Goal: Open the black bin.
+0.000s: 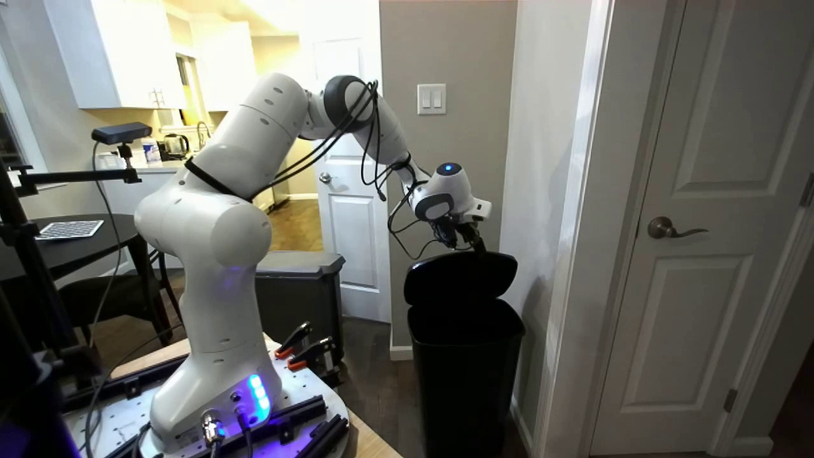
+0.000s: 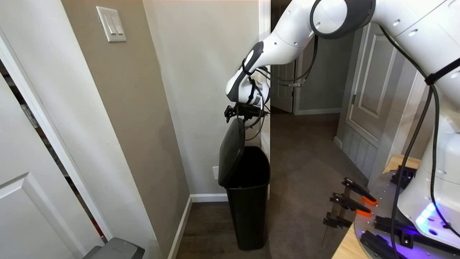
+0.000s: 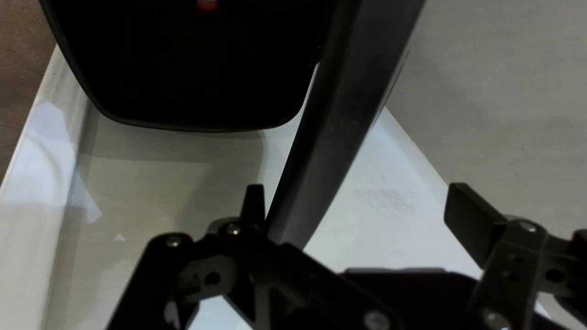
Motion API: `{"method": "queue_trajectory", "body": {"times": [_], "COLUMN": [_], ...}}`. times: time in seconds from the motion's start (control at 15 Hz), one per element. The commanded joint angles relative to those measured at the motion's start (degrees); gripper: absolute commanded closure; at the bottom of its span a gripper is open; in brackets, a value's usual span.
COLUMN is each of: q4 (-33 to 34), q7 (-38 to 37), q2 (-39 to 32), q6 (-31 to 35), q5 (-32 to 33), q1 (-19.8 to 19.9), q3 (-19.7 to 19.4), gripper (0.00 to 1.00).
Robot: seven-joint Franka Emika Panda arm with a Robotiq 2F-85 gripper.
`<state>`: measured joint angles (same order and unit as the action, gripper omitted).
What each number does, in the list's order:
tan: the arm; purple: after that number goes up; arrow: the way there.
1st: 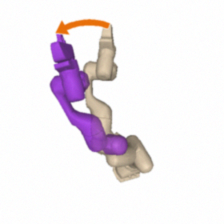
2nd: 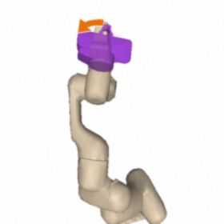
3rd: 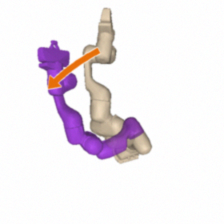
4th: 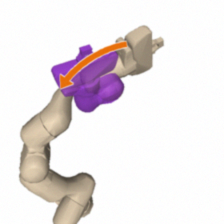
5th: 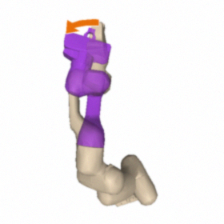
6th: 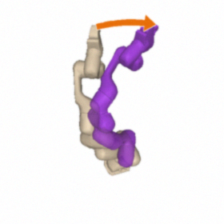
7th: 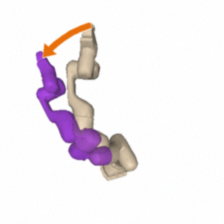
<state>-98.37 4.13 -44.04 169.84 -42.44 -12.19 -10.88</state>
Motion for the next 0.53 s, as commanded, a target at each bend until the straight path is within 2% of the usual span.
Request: {"method": "queue_trajectory", "body": {"times": [0.0, 0.2, 0.47], "q4": [-0.96, 0.78, 3.24], "q7": [-10.79, -17.45, -22.24], "q2": [1.61, 1.16, 0.78], "q6": [-0.46, -1.65, -2.85], "q5": [11.83, 20.04, 25.55], "q1": [-0.39, 0.00, -0.21], "q3": [0.26, 1.09, 1.73], "gripper": [0.00, 0.00, 0.00]}}
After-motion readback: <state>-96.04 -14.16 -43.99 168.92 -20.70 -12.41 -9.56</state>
